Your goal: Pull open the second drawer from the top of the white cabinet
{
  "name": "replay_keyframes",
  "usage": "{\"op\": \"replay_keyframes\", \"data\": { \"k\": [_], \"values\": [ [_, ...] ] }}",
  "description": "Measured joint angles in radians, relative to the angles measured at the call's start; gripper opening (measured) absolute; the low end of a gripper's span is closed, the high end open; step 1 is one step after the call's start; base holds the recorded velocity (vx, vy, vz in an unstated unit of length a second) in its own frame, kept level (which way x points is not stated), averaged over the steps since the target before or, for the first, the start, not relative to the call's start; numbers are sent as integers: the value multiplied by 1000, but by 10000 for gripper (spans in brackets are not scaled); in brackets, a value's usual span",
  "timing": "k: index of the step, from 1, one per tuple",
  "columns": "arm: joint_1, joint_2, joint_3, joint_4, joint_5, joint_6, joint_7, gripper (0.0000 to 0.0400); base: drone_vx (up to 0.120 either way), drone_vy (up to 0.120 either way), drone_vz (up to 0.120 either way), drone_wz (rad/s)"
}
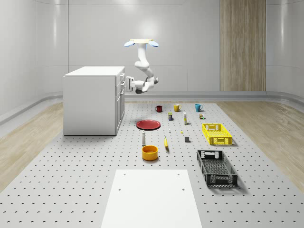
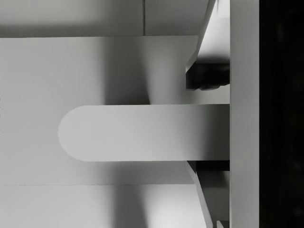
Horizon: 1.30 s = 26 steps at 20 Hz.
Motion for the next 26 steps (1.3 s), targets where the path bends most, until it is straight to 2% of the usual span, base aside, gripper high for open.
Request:
{"op": "replay_keyframes", "data": {
  "k": [1,3,12,13,17,22,23,24,26],
  "values": [
    [-5,6,-4,-4,10,-8,-28,140,0,0,0,0],
    [-18,-1,-8,-5,1,-22,-14,124,0,0,0,0],
    [-65,-29,-39,-10,-60,-73,48,137,0,0,0,0],
    [-67,-18,-47,-16,-52,-81,-13,142,0,0,0,0],
    [-81,-27,-48,-13,-61,-94,18,118,0,0,0,0],
    [-99,-40,-66,-12,-96,-117,50,131,0,0,0,0],
    [-102,-31,-75,-18,-94,-123,2,147,0,0,0,0],
    [-104,-45,-73,-11,-109,-124,63,136,0,0,0,0],
    [-106,-49,-80,-11,-119,-127,64,137,0,0,0,0]
  ]
}}
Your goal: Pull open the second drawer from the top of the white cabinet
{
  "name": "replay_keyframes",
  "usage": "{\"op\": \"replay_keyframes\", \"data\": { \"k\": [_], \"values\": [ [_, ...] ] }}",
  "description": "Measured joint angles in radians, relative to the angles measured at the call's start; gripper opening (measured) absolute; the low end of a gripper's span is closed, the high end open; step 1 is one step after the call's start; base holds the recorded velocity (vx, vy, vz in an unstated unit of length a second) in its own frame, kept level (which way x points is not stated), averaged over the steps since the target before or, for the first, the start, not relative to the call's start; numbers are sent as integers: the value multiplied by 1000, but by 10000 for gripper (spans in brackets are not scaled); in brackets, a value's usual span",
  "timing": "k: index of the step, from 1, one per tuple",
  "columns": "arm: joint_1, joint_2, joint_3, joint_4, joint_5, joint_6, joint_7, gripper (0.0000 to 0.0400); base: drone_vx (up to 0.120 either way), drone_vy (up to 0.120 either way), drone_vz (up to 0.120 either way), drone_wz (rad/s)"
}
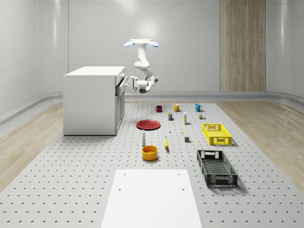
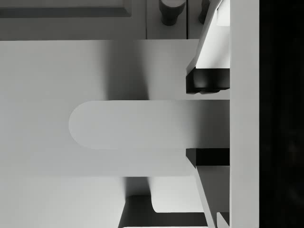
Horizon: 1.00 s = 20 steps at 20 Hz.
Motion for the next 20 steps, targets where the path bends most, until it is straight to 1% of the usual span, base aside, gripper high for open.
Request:
{"op": "replay_keyframes", "data": {
  "k": [9,10,11,14,20],
  "values": [
    [-30,-26,-68,7,-81,-57,18,137,0,0,0,0],
    [-34,-13,-79,1,-78,-65,-39,146,0,0,0,0],
    [-37,-15,-81,3,-83,-70,-22,139,0,0,0,0],
    [-40,-23,-88,7,-92,-77,-5,119,0,0,0,0],
    [-36,-33,-98,11,-109,-76,24,133,0,0,0,0]
  ]
}}
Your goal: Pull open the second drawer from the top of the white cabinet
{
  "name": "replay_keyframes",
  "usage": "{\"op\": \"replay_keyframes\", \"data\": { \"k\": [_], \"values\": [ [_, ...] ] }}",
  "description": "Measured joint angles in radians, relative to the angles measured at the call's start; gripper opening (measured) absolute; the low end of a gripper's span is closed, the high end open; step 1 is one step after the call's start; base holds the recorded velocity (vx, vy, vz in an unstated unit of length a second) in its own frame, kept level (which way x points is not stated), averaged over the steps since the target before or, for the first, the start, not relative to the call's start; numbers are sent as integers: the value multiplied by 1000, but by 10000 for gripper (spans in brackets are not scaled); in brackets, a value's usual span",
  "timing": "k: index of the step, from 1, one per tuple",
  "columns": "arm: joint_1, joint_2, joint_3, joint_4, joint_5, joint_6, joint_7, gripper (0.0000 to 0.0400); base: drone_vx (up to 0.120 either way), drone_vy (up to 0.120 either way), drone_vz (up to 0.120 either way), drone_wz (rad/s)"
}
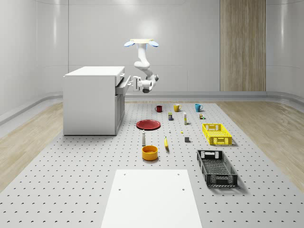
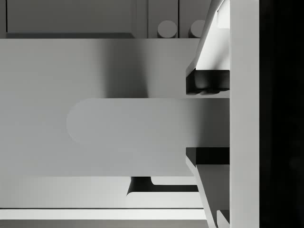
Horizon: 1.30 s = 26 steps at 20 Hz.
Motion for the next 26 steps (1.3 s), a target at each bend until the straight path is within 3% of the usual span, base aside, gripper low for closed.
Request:
{"op": "replay_keyframes", "data": {
  "k": [11,22,23,26],
  "values": [
    [-8,-26,-78,20,-88,-46,38,138,0,0,0,0],
    [3,-47,-135,37,-148,-66,54,137,0,0,0,0],
    [-2,-32,-145,32,-144,-74,-6,145,0,0,0,0],
    [-6,-39,-160,44,-161,-90,25,123,0,0,0,0]
  ]
}}
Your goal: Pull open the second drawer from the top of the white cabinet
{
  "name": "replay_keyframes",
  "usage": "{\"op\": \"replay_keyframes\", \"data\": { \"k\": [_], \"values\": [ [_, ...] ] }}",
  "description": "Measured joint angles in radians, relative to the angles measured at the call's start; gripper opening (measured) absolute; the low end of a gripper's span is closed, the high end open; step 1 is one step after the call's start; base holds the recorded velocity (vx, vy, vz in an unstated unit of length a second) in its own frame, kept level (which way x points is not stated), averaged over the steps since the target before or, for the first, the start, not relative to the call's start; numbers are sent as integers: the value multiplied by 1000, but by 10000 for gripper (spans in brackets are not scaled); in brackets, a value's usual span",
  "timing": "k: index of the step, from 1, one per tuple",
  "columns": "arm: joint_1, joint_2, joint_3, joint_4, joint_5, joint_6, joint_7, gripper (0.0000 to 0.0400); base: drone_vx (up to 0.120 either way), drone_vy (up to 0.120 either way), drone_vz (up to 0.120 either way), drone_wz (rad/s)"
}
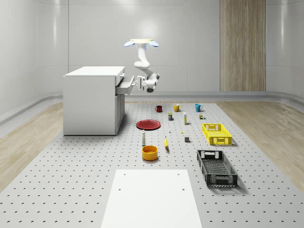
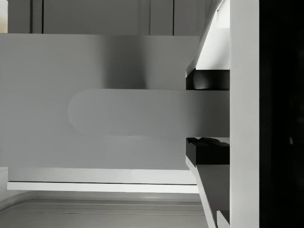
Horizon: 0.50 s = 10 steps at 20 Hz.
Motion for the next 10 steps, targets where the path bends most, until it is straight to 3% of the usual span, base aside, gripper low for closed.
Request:
{"op": "replay_keyframes", "data": {
  "k": [10],
  "values": [
    [8,-26,-74,39,-82,-43,46,133,0,0,0,0]
  ]
}}
